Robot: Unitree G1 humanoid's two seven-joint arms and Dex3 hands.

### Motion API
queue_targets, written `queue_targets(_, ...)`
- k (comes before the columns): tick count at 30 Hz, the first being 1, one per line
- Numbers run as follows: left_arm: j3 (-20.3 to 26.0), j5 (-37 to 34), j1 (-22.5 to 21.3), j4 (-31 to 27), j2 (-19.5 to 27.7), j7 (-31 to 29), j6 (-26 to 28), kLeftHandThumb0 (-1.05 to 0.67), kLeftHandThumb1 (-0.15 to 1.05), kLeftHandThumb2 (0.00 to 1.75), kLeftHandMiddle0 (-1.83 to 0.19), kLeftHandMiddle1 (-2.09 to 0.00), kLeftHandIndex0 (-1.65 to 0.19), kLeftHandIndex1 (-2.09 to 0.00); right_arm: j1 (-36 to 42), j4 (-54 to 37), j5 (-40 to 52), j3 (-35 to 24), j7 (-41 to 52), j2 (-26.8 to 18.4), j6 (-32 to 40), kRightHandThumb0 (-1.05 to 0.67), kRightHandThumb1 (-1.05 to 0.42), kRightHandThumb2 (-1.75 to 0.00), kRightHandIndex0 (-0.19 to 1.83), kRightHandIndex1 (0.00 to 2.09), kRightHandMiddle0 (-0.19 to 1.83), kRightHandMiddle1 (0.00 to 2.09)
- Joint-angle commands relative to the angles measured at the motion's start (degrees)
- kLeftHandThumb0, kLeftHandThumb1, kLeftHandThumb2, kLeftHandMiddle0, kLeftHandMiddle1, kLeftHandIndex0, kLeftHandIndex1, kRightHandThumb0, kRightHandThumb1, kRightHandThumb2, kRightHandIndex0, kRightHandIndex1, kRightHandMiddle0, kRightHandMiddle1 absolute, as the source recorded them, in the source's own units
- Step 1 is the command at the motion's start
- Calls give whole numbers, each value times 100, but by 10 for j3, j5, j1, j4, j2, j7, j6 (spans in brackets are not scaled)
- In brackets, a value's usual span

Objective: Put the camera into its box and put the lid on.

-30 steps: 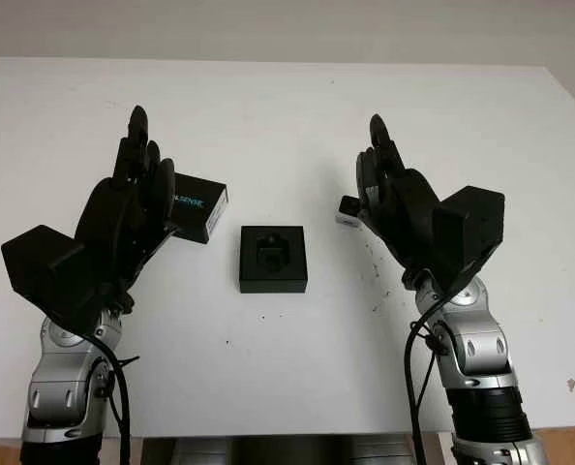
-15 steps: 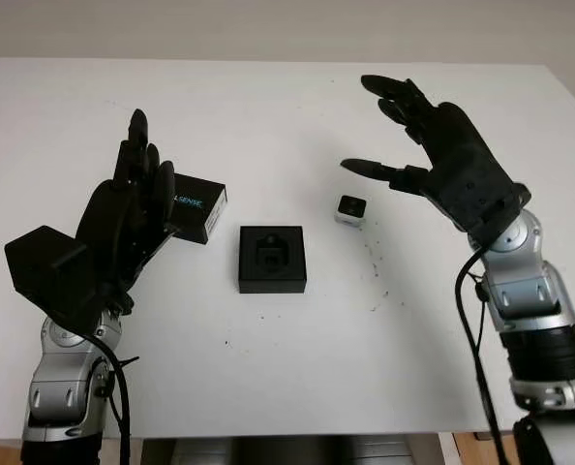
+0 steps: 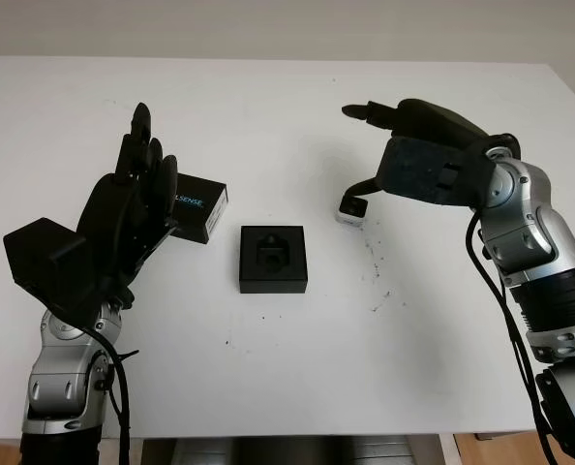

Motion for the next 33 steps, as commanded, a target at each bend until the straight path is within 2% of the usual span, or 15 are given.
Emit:
queue_targets(1, -2, -2, -6, -10, 2, -1, 1, -75, 105, 60, 19, 0, 19, 0, -10, 14, -12, 10, -9, 0, -9, -63, -81, -5, -14, 173, 31, 8)
queue_targets(2, -2, -4, -5, -10, 2, -3, 2, -75, 105, 60, 19, 0, 19, 0, -10, 18, -17, 14, -10, 0, -12, -63, -81, -5, -17, 182, 32, 8)
queue_targets(4, -2, -2, -5, -9, 5, -6, -2, -76, 105, 61, 19, 0, 19, 0, -9, 20, -23, 20, -6, 1, -12, -64, -81, -5, -18, 167, 34, 9)
queue_targets(6, -1, -1, -4, -8, 2, -4, -6, -77, 105, 61, 19, 0, 19, 0, -4, 15, -34, 27, -5, 0, -8, -66, -81, -6, -19, 163, 34, 9)
queue_targets(10, -2, 0, -2, -10, 0, 0, -2, -77, 105, 59, 19, 0, 19, 0, 12, -8, -58, 38, -6, 0, -1, -67, -82, -6, -19, 188, 38, 11)
queue_targets(13, -3, -1, -1, -9, 1, -4, -5, -76, 105, 60, 19, 0, 19, 0, 31, -25, -72, 43, -11, 0, -6, -68, -83, -6, -19, 195, 39, 11)
queue_targets(15, -3, -1, 0, -10, 1, -4, -3, -77, 105, 60, 19, 0, 19, 0, 46, -38, -73, 41, -14, 3, -4, -67, -84, -6, -19, 177, 37, 11)
queue_targets(19, -2, -2, -1, -6, 1, -6, -5, -77, 105, 61, 19, 0, 19, 0, 71, -63, -84, 46, -14, 0, -4, -68, -84, -6, -19, 179, 39, 13)
queue_targets(20, -1, -3, -1, -5, 1, -6, -5, -77, 105, 61, 19, 0, 19, 0, 75, -71, -91, 49, -8, 0, 2, -68, -85, -6, -19, 178, 36, 25)
queue_targets(21, -1, -4, -1, -5, 2, -7, -4, -77, 105, 61, 19, 0, 19, 0, 79, -78, -98, 52, -4, 0, 7, -67, -85, -5, -19, 174, 15, 67)
queue_targets(23, -1, -2, 0, -5, 2, -7, -6, -77, 105, 60, 19, 0, 19, 0, 88, -88, -116, 58, -11, -1, 6, -68, -85, -5, -19, 175, -4, 118)
queue_targets(24, -1, -2, 0, -5, 2, -7, -6, -77, 105, 60, 19, 0, 19, 0, 92, -93, -127, 61, -12, 0, 8, -69, -85, -6, -19, 175, -9, 129)
queue_targets(26, 0, -3, -1, -2, 3, -10, -8, -76, 105, 61, 19, 0, 19, 0, 101, -98, -150, 70, -27, -3, 0, -72, -86, -6, -19, 178, -12, 140)
queue_targets(29, 1, -4, -1, 0, 3, -11, -9, -75, 105, 61, 19, 0, 19, 0, 110, -95, -179, 81, -48, -7, -13, -75, -87, -6, -19, 186, -13, 142)
queue_targets(33, 1, -3, 0, -5, 1, -7, -7, -76, 105, 60, 19, 0, 19, 0, 116, -75, -211, 88, -88, -9, -33, -80, -91, -6, -19, 195, -15, 161)
